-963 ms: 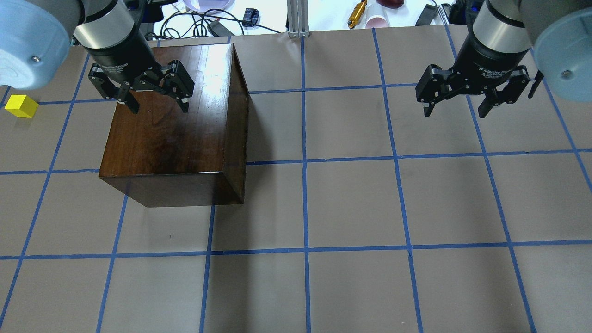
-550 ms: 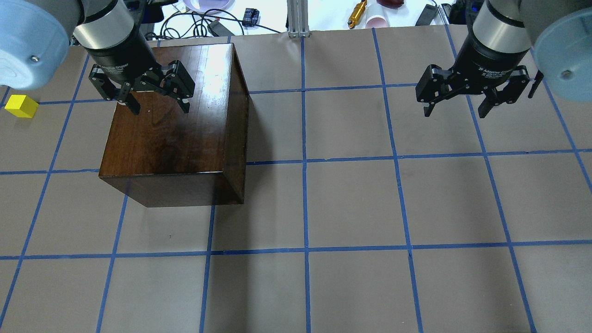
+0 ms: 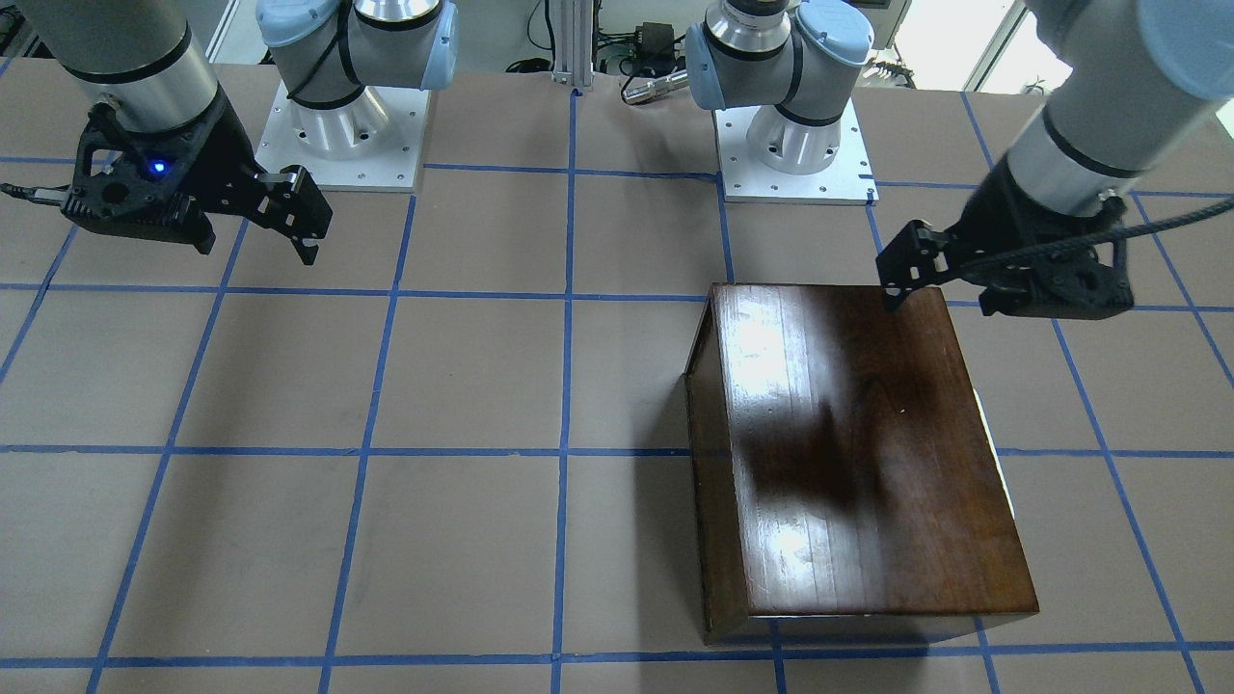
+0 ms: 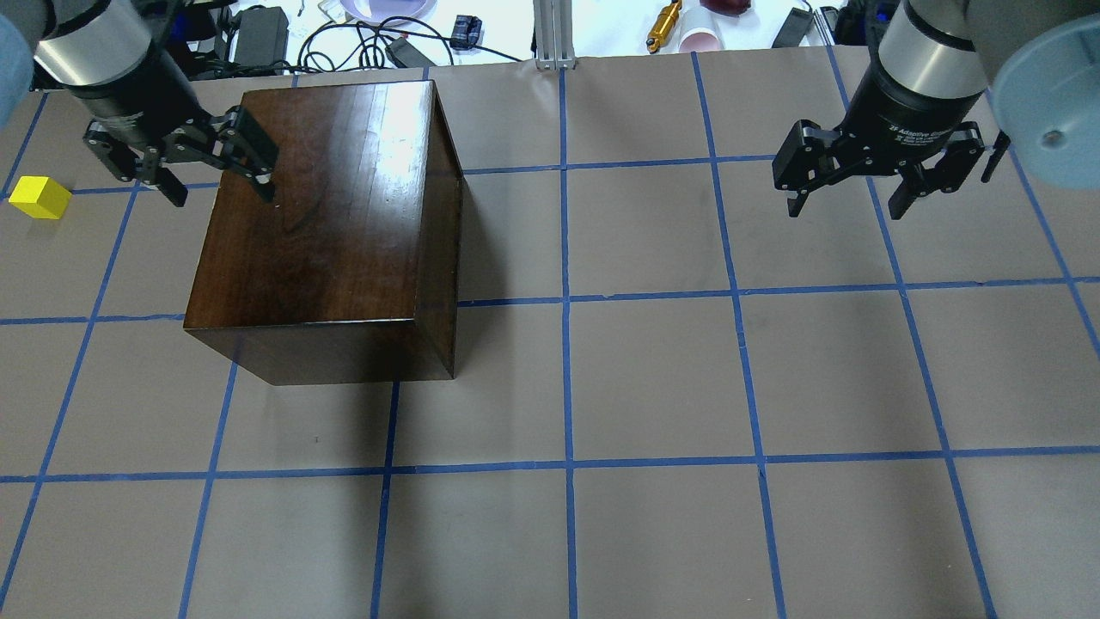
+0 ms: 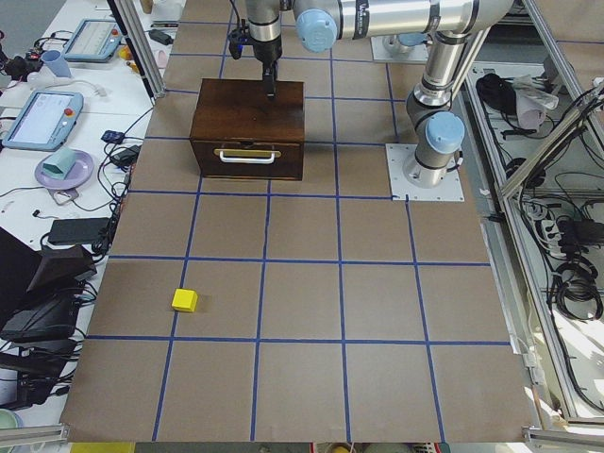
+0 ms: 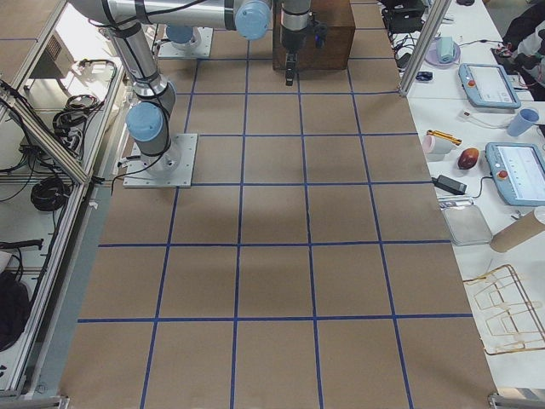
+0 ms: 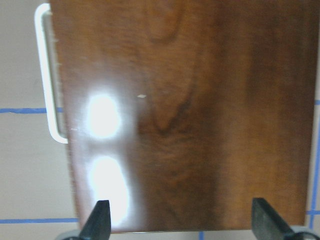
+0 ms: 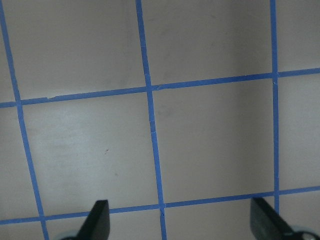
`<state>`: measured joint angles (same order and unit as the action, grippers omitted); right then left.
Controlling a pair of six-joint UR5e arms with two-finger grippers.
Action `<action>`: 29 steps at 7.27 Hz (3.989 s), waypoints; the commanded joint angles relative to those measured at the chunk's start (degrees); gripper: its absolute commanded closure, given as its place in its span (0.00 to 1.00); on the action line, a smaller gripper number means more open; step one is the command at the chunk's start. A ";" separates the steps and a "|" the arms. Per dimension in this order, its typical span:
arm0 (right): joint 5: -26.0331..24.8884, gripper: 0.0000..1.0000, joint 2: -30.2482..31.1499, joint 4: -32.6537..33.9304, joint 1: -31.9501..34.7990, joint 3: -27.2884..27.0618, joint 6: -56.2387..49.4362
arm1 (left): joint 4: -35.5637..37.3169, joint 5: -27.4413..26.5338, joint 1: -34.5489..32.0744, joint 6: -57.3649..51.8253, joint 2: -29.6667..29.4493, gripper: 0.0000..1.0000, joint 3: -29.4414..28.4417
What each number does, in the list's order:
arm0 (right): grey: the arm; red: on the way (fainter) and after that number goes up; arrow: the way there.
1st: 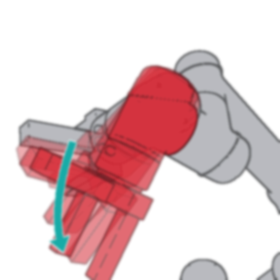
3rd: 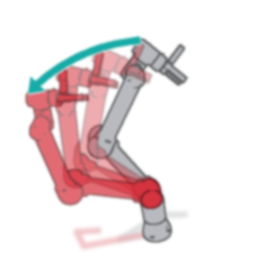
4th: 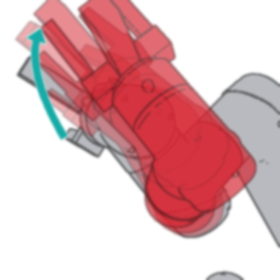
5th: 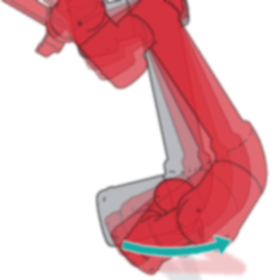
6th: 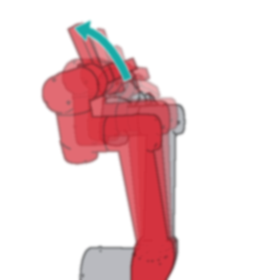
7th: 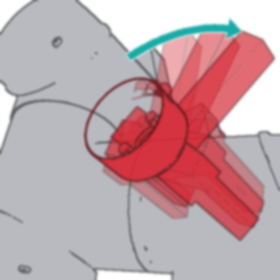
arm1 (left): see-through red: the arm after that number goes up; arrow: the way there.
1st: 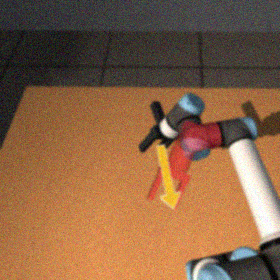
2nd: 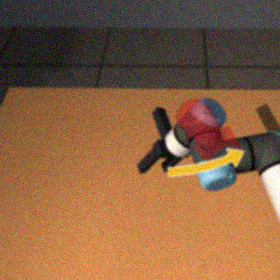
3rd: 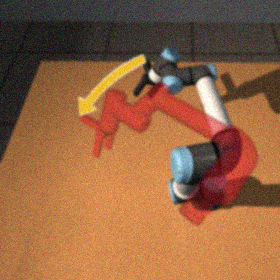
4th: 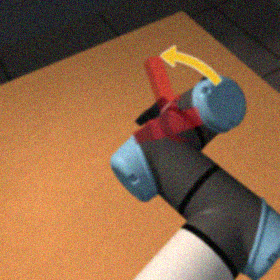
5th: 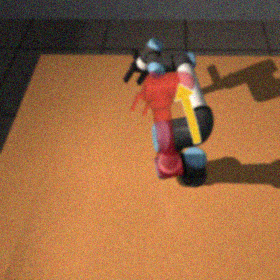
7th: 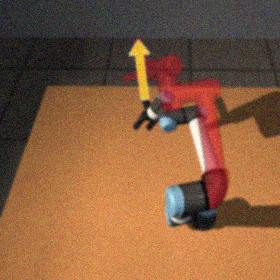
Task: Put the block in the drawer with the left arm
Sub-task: 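Move the left gripper down beside the cabinet to the white drawer handle, then hook the left gripper onto the white drawer handle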
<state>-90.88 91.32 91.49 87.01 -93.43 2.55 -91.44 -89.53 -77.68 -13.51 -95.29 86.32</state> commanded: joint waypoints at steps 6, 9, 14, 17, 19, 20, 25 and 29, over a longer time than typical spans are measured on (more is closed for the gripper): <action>0.00 0.00 0.00 0.00 0.00 0.00 0.00 | 6.53 4.09 16.86 -20.93 -7.00 0.00 1.12; 0.00 0.00 0.00 0.00 0.00 0.00 0.00 | 8.46 9.35 18.10 -24.37 -12.10 0.00 1.48; 0.00 0.00 0.00 0.00 0.00 0.00 0.00 | 11.89 13.32 18.18 -28.24 -16.77 0.00 1.30; 0.00 0.00 0.00 0.00 0.00 -0.09 0.00 | 12.25 14.03 18.09 -27.45 -17.83 0.00 1.30; 0.00 0.00 0.00 0.00 0.00 0.00 0.00 | 12.25 16.58 18.09 -26.93 -18.27 0.00 1.39; 0.00 0.00 0.00 0.00 0.00 0.00 0.00 | 12.25 16.58 18.09 -26.92 -18.44 0.00 1.39; 0.00 0.00 0.00 0.00 0.00 0.00 0.00 | 12.25 16.58 18.01 -23.50 -19.76 0.00 1.30; 0.00 0.00 0.00 0.00 0.00 0.00 0.00 | 12.25 16.49 18.01 -21.48 -20.38 0.00 1.39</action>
<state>-90.88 91.32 91.49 87.01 -93.43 2.55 -79.23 -73.12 -59.67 -36.01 -115.55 87.71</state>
